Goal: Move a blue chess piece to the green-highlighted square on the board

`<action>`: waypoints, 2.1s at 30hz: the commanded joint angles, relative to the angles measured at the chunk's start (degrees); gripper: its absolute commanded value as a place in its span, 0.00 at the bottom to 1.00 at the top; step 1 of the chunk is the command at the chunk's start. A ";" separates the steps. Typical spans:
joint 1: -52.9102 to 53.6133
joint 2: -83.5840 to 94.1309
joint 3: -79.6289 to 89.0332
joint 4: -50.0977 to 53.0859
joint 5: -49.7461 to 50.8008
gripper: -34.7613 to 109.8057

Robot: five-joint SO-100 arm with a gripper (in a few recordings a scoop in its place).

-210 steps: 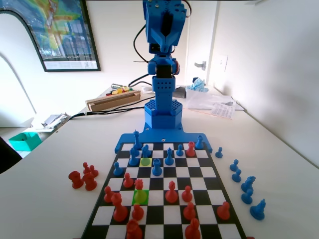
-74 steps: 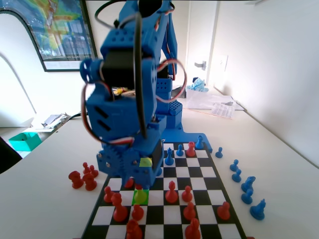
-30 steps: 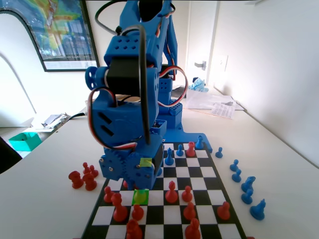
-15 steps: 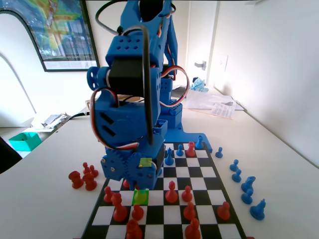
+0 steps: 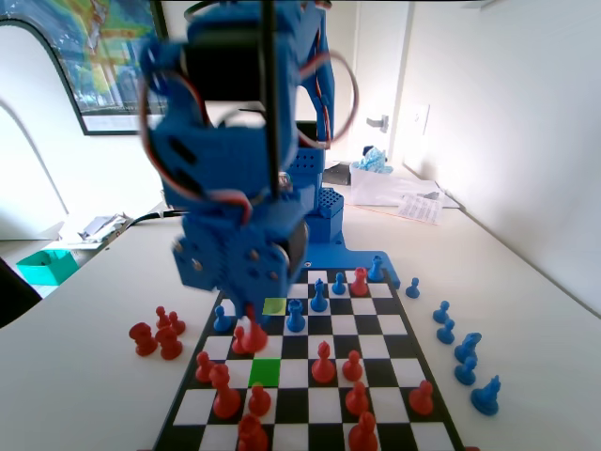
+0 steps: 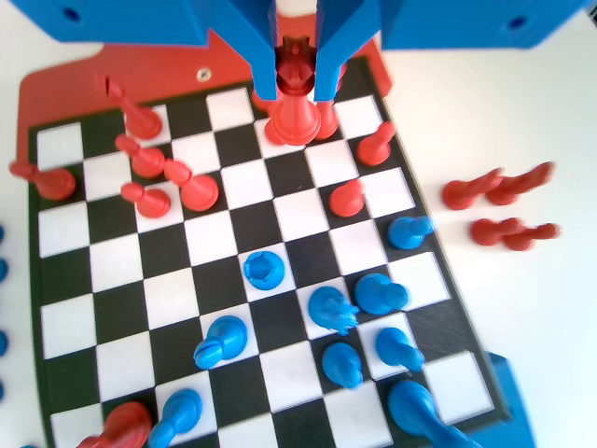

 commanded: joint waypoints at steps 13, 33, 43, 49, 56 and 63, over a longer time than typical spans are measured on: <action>15.21 11.78 -7.82 11.51 -3.60 0.25; 30.23 11.34 4.04 8.96 -15.91 0.25; 30.41 7.47 9.84 1.05 -15.82 0.25; 30.23 4.22 11.87 -2.99 -16.35 0.25; 30.67 0.79 13.89 -7.38 -17.23 0.25; 31.03 -1.58 14.77 -10.28 -17.40 0.25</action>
